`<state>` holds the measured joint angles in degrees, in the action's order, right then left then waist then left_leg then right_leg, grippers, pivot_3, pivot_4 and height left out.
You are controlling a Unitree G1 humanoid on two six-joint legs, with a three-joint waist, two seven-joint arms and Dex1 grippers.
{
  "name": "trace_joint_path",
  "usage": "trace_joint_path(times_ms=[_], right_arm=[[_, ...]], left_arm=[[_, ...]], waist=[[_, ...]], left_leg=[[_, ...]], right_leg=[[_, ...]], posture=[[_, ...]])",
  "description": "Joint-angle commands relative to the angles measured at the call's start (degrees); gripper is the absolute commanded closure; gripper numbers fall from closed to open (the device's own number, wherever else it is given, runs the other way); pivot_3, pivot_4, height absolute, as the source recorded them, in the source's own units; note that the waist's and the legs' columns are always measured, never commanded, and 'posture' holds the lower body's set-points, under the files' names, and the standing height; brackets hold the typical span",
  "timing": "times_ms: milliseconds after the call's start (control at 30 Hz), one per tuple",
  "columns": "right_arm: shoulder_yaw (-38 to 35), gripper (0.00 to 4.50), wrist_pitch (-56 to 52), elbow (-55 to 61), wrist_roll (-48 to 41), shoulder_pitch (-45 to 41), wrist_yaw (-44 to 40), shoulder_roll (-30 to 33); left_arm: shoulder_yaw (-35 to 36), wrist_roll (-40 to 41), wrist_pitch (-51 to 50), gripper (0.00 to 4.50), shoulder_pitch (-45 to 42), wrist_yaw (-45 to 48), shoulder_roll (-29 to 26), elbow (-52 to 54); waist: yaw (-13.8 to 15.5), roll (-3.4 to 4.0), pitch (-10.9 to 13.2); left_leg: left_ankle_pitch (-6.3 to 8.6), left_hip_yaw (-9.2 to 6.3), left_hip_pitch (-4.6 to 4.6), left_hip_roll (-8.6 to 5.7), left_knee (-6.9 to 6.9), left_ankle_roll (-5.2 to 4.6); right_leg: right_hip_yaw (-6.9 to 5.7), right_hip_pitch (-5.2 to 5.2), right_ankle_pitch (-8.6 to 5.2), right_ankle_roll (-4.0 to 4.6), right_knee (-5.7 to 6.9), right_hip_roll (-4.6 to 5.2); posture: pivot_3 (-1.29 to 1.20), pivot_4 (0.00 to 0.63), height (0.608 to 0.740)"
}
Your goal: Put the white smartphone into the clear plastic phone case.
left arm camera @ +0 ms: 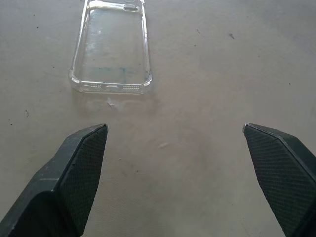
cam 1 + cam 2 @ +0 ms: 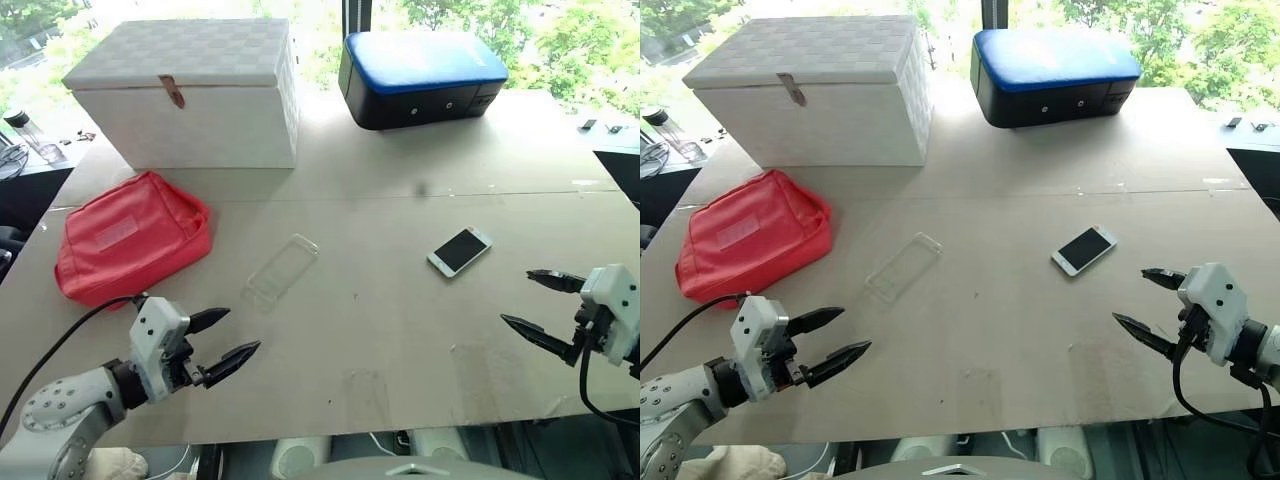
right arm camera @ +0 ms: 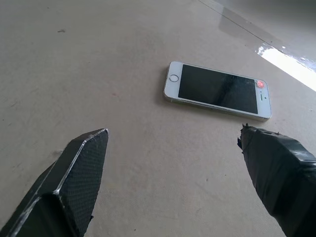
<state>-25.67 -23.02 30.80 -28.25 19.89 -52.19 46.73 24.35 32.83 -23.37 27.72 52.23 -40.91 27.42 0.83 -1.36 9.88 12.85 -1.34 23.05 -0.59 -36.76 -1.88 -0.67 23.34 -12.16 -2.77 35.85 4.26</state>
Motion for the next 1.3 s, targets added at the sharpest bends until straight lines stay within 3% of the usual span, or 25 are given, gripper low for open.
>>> trace_joint_path(times_ms=[33,133,333,567,767,867,1100,1133,1167,1267,1300], right_arm=[[-1.39,0.00,2.24,0.41,-1.64,-0.19,-1.79,-0.49],[-0.90,0.00,3.05,2.03,-5.18,-0.89,-4.00,-1.66],[0.17,0.00,3.08,6.38,-7.28,-0.12,-6.58,-0.88],[0.86,0.00,1.55,8.32,-7.97,-1.44,-5.26,-0.54],[2.28,0.00,1.59,7.93,-7.19,-2.18,-4.94,-0.23],[2.84,0.00,1.47,7.84,-7.12,-2.63,-4.79,-0.17],[2.91,0.00,1.32,8.40,-6.96,-2.34,-4.45,-0.31],[2.80,0.00,1.23,8.54,-7.05,-2.19,-4.40,-0.35],[2.77,0.00,1.05,8.76,-7.21,-2.11,-4.26,-0.38],[3.80,0.00,1.14,8.71,-6.77,-2.43,-3.80,-0.63],[4.04,0.00,1.20,8.65,-6.69,-2.53,-3.71,-0.65]], left_arm=[[-0.54,-1.08,1.26,0.05,-3.98,-0.50,-0.92,-0.65],[-3.41,-2.66,1.38,0.05,-10.96,-1.53,-1.60,-1.87],[-8.87,-3.07,-9.09,0.05,-17.44,-7.01,-3.12,0.70],[-13.32,-2.48,-20.60,0.05,-27.04,-19.08,1.94,3.36],[-16.65,-3.22,-20.07,0.05,-28.90,-11.36,-4.51,-0.43],[-19.84,-5.52,-17.01,0.90,-30.11,-7.86,-6.25,-3.69],[-21.02,-5.52,-11.30,4.30,-29.96,1.88,-9.08,-7.38],[-20.46,-5.10,-10.55,4.46,-29.72,3.97,-10.01,-7.93],[-19.88,-4.59,-9.58,4.46,-29.53,6.67,-11.25,-8.80],[-19.72,-5.49,-3.51,3.54,-30.87,16.11,-16.01,-13.23],[-20.05,-6.10,-2.01,3.02,-31.36,17.44,-16.63,-14.27]], waist=[[0.00,0.00,0.01],[0.52,0.01,0.01],[-0.09,0.02,0.00],[0.17,-0.05,-0.02],[-0.02,-0.04,-0.01],[0.04,-0.04,-0.01],[0.06,-0.05,-0.01],[0.06,-0.05,-0.01],[0.05,-0.04,-0.01],[0.00,-0.03,0.00],[0.01,-0.02,0.01]], left_leg=[[0.00,0.00,0.00,0.00,0.00,0.00],[-0.01,-0.07,0.05,0.02,-0.01,-0.01],[0.00,0.16,0.07,0.08,0.01,-0.02],[0.00,0.20,0.04,0.08,-0.05,-0.05],[0.01,0.30,-0.03,0.09,0.01,-0.04],[0.00,0.34,-0.02,0.09,0.02,-0.05],[0.01,0.36,0.03,0.12,0.01,-0.05],[0.01,0.36,0.03,0.14,0.01,-0.04],[0.01,0.36,0.04,0.16,0.02,-0.04],[0.01,0.37,0.04,0.19,0.03,-0.04],[0.01,0.39,0.04,0.20,0.03,-0.04]], right_leg=[[0.00,0.00,0.00,0.00,0.00,0.00],[-0.10,-0.02,0.00,0.00,0.00,-0.03],[-0.10,-0.03,0.01,0.00,-0.01,-0.20],[-0.10,-0.07,0.03,-0.05,0.01,-0.21],[-0.01,-0.05,0.02,-0.02,0.02,-0.25],[0.00,-0.03,0.03,-0.01,0.02,-0.24],[0.03,0.02,0.03,0.00,0.01,-0.13],[0.03,0.03,0.04,0.01,0.01,-0.12],[0.03,0.04,0.04,0.01,0.01,-0.11],[0.03,0.06,0.03,0.02,0.01,-0.11],[0.04,0.07,0.03,0.02,0.01,-0.11]], posture=[[0.00,0.150,0.740],[0.00,0.150,0.740],[0.00,0.150,0.740],[0.00,0.150,0.740],[0.00,0.150,0.740],[0.00,0.150,0.740],[0.00,0.150,0.740],[0.00,0.150,0.740],[0.00,0.150,0.740],[0.00,0.150,0.740],[0.00,0.150,0.740]])
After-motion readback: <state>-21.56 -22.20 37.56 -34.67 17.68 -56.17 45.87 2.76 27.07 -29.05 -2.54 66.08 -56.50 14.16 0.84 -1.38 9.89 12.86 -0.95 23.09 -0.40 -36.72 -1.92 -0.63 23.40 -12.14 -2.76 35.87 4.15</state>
